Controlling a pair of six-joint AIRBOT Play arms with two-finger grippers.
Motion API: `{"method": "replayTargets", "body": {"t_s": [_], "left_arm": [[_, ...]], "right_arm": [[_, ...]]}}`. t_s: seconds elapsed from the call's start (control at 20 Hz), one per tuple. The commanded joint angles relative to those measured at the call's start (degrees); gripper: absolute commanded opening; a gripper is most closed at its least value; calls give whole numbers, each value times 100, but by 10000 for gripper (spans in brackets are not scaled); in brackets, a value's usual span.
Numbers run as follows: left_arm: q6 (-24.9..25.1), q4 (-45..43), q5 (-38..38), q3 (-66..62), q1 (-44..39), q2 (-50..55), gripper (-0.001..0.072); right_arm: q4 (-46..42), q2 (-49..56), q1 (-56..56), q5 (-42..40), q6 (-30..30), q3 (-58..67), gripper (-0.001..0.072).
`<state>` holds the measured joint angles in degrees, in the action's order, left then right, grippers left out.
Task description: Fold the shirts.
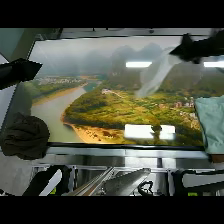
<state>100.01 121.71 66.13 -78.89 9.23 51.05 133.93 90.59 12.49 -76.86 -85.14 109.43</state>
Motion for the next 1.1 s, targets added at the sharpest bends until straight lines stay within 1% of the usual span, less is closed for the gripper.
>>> {"method": "replayTargets", "body": {"t_s": [0.0, 0.1, 0.15, 0.25, 0.35, 0.45, 0.55, 0.65, 0.75, 1.0, 1.05], "left_arm": [[4, 0, 13, 0, 2, -4, 16], [2, 2, 55, 0, -9, -4, 16], [2, 9, 63, 0, -9, -4, 17], [2, 94, 94, 0, -9, -4, 16], [2, 157, 87, 0, -9, -4, 17], [2, 149, 90, 0, -9, -2, 16], [4, 151, 98, 0, -9, -4, 17], [4, 146, 98, 2, -9, -2, 16], [11, 142, 92, 0, -9, -2, 16], [72, 136, 153, 0, -9, -2, 16], [72, 136, 153, 0, -9, -2, 16]], "right_arm": [[-284, -573, 1456, -380, 411, 46, 22], [-697, -678, 2124, -776, 693, 46, 22], [-1016, -691, 2385, -1156, 868, 42, 22], [-1956, -761, 2603, -2013, 1097, -22, 22], [-3045, -1001, 2605, -2507, 1436, -144, 22], [-3624, -1311, 2610, -2605, 1657, -162, 22], [-4068, -1512, 2621, -2898, 1759, -181, 23], [-4033, -1770, 2640, -2898, 1923, -507, 24], [-4162, -2020, 2640, -2894, 2186, -1137, 25], [-5576, -2428, 2664, -2870, 2308, -2924, 24], [-5683, -2413, 2699, -2863, 2306, -3145, 24]]}}
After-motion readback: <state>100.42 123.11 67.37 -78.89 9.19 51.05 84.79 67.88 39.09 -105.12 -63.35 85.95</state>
